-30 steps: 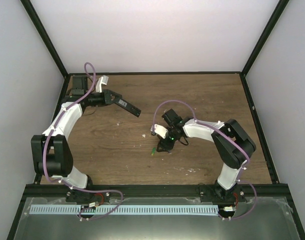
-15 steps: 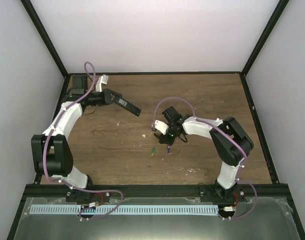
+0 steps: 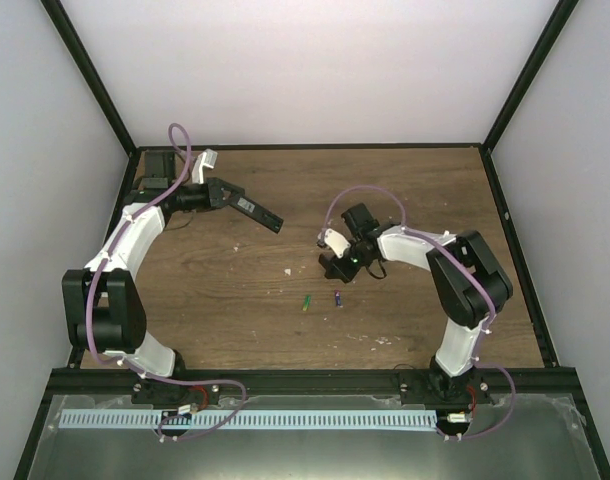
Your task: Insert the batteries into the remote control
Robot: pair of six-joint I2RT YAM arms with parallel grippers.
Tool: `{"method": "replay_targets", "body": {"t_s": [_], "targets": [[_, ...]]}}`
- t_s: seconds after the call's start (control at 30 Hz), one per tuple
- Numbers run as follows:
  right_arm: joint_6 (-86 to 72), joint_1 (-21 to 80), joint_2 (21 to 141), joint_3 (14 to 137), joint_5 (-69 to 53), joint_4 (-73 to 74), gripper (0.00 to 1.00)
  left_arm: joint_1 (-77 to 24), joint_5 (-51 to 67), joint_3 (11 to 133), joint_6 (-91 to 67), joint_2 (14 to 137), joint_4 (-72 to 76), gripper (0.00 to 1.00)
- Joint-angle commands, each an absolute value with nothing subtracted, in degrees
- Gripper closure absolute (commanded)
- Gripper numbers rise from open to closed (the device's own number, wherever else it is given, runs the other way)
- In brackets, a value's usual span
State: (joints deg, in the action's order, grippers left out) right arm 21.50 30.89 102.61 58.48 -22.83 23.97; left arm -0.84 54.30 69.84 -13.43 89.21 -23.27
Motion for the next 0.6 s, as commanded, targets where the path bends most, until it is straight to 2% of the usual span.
{"method": "replay_targets", "body": {"t_s": [0.0, 0.17, 0.37, 0.5, 0.57], "targets": [[16.79, 28.33, 103.06, 58.86, -28.39, 24.04, 0.96, -0.77, 55.70, 71.36, -12.98, 89.82, -23.15, 1.00], [13.90, 26.13, 103.71, 57.97, -30.59, 23.64, 0.90, -0.79, 56.01, 71.26, -12.84, 89.90, -23.20, 1.00], [13.38, 24.74, 106.48, 58.26, -33.57, 24.38, 0.91, -0.79, 56.04, 71.17, -12.86, 89.85, -23.11, 1.00], [12.44, 24.40, 107.74, 58.16, -31.83, 24.35, 0.89, -0.79, 55.99, 71.19, -12.84, 89.59, -23.32, 1.00], [12.08, 23.91, 107.28, 57.74, -30.74, 24.08, 0.86, -0.79, 55.88, 71.21, -12.79, 89.55, -23.44, 1.00]]}}
